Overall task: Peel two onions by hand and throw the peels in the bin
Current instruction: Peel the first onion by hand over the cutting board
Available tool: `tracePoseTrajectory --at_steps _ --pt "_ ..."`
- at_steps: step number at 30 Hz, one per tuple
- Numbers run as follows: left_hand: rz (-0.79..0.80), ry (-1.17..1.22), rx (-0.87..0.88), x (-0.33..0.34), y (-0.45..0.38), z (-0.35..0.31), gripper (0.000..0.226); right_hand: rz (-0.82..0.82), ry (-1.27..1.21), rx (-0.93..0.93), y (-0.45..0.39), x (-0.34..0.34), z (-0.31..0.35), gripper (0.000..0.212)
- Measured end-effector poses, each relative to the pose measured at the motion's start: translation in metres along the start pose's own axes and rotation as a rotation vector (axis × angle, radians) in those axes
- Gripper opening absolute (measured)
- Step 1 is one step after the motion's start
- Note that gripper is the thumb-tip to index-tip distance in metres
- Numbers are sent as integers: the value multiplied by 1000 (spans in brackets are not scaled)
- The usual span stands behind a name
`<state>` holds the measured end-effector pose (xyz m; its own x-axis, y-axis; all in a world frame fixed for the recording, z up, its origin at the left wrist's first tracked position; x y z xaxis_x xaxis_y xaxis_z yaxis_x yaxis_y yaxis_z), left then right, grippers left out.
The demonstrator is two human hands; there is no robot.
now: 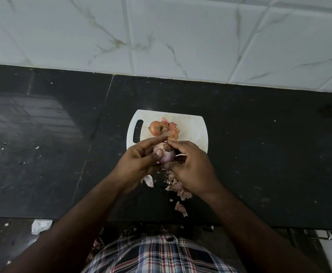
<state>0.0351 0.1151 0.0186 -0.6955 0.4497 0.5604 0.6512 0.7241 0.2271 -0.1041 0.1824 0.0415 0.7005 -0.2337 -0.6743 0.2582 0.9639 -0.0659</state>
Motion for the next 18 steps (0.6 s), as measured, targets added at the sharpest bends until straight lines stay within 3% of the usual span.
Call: tracePoseTrajectory --at_steps 5,12,14,18 --pt "-140 29 102 1 -1 -2 27 -27 -9 -87 4 3 1 62" --pt "-257 -72 88 1 -5 -4 32 -52 -30 -126 7 6 -6 60" --pt "-244 -88 54 1 -6 -2 35 -51 -85 -113 6 6 -10 61" --pt "-34 49 -48 3 -4 2 43 -76 -154 -80 1 4 -16 59"
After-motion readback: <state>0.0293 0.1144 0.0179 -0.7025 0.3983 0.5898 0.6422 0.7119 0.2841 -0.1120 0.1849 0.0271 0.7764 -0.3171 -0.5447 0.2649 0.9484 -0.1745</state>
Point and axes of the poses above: each hand's wrist, its own y-axis away from the middle knuckle, its own x-axis out of the palm, z = x × y, the point moved 4 cm from there along -y, towards the middle knuckle, and after that the axes turned 8 degrees about y, right-handed, at the moved point
